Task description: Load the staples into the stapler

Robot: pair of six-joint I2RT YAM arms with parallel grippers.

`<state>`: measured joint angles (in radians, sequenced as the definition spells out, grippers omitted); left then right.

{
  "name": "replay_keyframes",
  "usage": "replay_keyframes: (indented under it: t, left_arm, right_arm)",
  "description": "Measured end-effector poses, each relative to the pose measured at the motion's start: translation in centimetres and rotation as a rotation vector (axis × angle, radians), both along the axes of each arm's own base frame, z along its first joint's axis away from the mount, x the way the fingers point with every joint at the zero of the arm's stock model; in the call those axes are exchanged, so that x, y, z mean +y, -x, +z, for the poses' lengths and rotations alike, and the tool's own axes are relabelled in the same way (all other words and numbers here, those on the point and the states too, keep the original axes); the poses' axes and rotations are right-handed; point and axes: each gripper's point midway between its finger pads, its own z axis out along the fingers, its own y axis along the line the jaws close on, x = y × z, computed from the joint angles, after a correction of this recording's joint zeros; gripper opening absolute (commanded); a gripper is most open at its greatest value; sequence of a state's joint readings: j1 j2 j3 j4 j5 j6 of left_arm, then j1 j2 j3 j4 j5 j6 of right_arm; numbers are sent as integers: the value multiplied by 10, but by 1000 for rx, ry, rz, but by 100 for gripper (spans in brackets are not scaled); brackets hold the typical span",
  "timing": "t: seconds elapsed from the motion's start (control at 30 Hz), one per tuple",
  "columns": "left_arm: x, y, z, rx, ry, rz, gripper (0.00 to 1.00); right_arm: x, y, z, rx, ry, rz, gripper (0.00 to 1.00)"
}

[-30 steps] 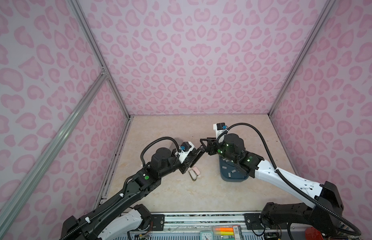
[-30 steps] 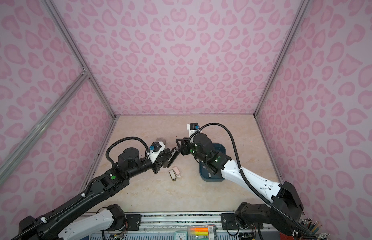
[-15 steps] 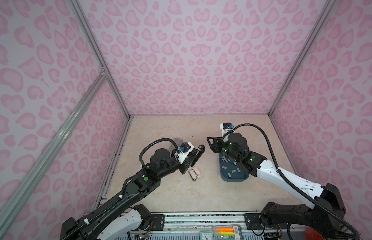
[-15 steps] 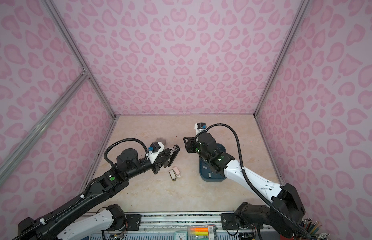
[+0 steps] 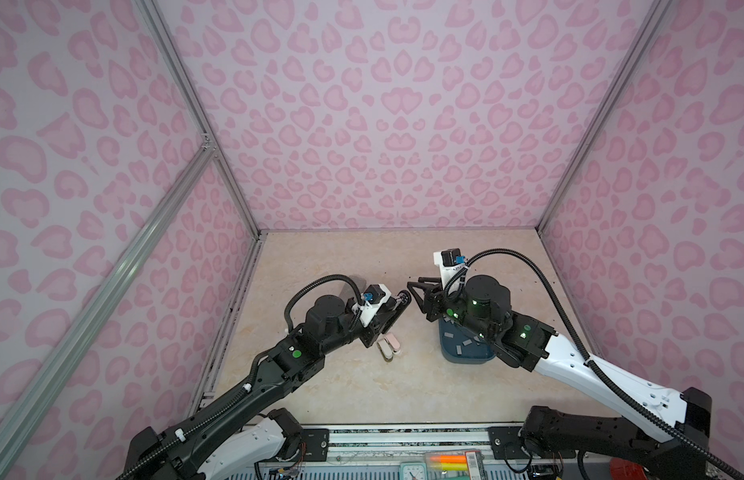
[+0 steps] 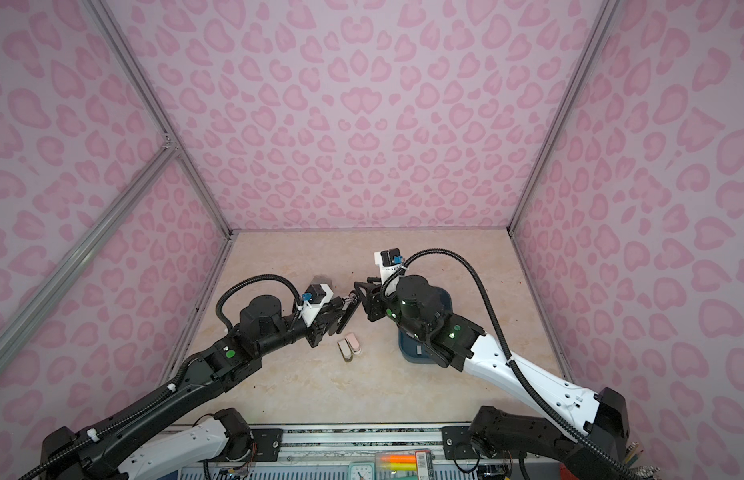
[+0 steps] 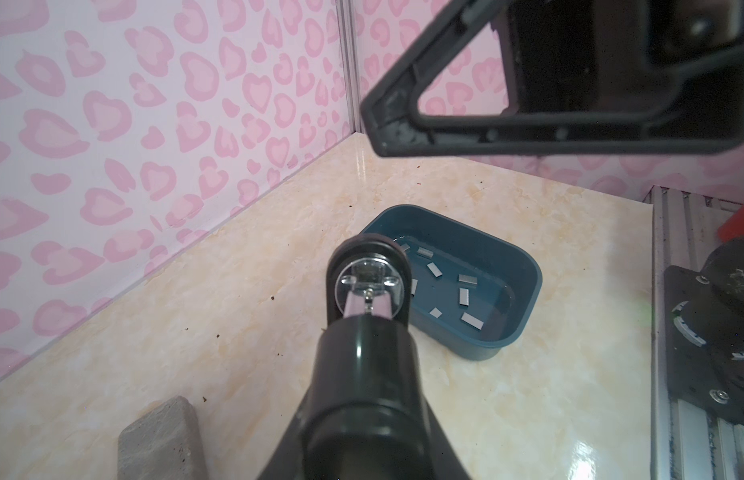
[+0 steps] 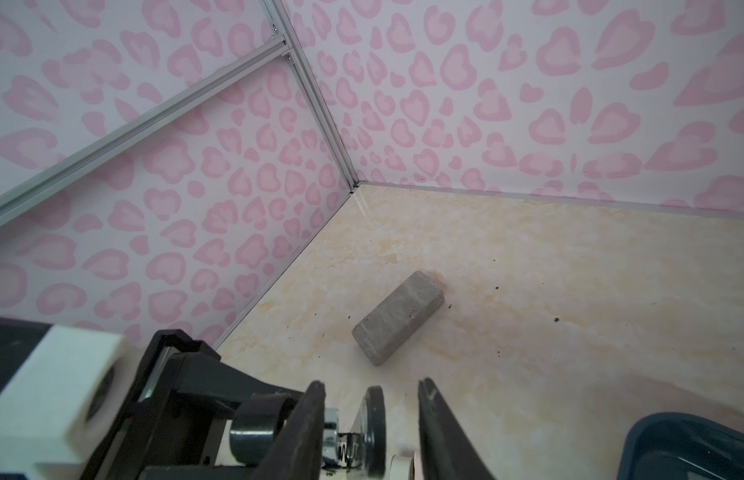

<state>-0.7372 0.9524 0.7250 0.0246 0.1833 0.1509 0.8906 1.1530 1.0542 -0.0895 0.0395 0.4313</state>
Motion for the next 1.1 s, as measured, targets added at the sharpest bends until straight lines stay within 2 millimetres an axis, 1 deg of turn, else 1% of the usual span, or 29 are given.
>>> replay_keyframes:
  t: [0.07, 0.1, 0.17, 0.23, 0.33, 0.4, 0.6, 0.67, 0.9, 1.1]
  left_arm:
    - [0, 0, 0, 1, -1, 0, 4]
    - [0, 0, 0, 1, -1, -1, 4]
    - [-1, 1, 0, 0, -2, -9, 4]
    - [-2, 2, 0, 0, -1, -21, 4]
    - [-3, 4, 0, -1, -2, -33, 4]
    - [-4, 5, 1, -5, -3, -41, 4]
    - [-6, 7, 0, -6, -5, -61, 4]
    - [-7, 7, -1, -3, -8, -62, 4]
    - [-8, 8, -3, 6, -12, -70, 4]
    - [-6, 9, -8, 23, -27, -66, 4]
  right_arm:
    - [1, 0, 2, 5, 12, -5, 33]
    - [-1, 2, 1, 8, 18, -7, 36]
    - [-9, 5, -7, 14, 32, -20, 38]
    - [-17, 11, -17, 23, 48, -27, 38]
    - [-21, 13, -17, 20, 43, -26, 37]
    - [-17, 14, -16, 21, 34, -7, 34]
    - [6, 17, -24, 54, 54, 66, 28]
    - [10, 17, -27, 58, 61, 71, 27]
    - [12, 13, -34, 68, 77, 61, 24]
    - [15, 6, -47, 83, 106, 42, 21]
